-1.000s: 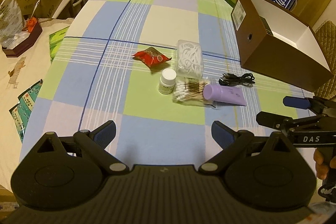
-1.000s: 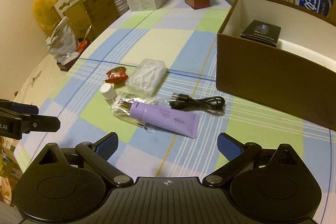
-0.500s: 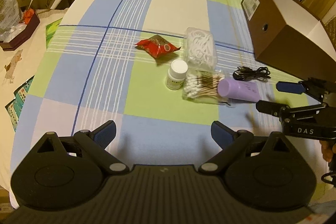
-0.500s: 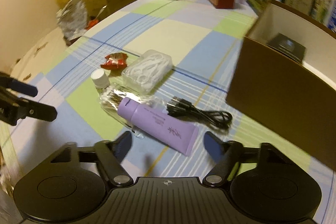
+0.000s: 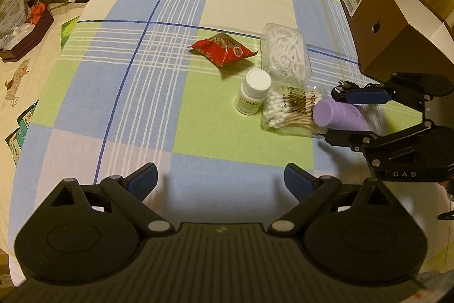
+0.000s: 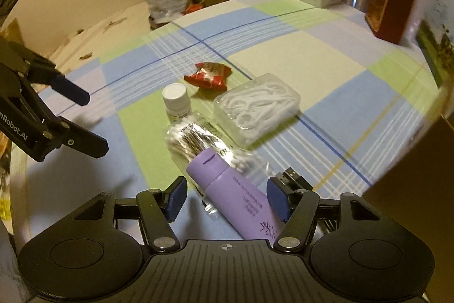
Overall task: Organize objects
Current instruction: 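Grasp the purple tube with the right gripper while the left gripper approaches the white bottle, then grasp the white pill bottle with the left gripper while the right gripper holds the tube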
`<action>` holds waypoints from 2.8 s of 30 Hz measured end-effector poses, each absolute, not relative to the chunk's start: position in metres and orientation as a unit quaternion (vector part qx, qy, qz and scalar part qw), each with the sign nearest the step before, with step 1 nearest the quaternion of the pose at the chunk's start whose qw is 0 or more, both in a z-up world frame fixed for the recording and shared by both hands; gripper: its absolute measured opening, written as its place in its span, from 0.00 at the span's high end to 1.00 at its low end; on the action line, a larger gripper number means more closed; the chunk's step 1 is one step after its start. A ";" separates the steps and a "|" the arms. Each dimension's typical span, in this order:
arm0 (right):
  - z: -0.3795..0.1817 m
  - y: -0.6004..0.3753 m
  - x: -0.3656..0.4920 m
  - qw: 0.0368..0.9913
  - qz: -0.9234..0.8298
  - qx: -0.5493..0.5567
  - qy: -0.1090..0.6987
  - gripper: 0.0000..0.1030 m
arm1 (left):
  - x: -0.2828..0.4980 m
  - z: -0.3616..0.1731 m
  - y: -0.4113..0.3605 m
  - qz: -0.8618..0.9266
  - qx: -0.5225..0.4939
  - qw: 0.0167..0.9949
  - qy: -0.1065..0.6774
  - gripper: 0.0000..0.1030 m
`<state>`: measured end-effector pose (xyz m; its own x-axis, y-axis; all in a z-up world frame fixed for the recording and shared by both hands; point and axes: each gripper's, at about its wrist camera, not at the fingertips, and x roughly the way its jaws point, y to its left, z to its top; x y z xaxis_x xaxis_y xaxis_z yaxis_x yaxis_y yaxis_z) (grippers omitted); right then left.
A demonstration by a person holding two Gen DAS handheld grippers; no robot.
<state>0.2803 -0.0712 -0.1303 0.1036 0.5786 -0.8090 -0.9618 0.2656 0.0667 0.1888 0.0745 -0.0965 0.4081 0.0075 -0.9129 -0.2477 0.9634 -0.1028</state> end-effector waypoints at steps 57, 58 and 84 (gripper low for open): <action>-0.133 -0.188 0.291 0.837 0.242 -0.126 0.475 0.69 | 0.195 -0.105 0.067 0.016 -0.039 0.872 0.488 0.78; -0.133 -0.188 0.291 0.837 0.242 -0.127 0.474 0.69 | 0.191 -0.106 0.067 0.020 -0.040 0.873 0.486 0.78; -0.134 -0.192 0.282 0.841 0.252 -0.131 0.460 0.69 | 0.185 -0.111 0.038 0.030 -0.038 0.868 0.494 0.78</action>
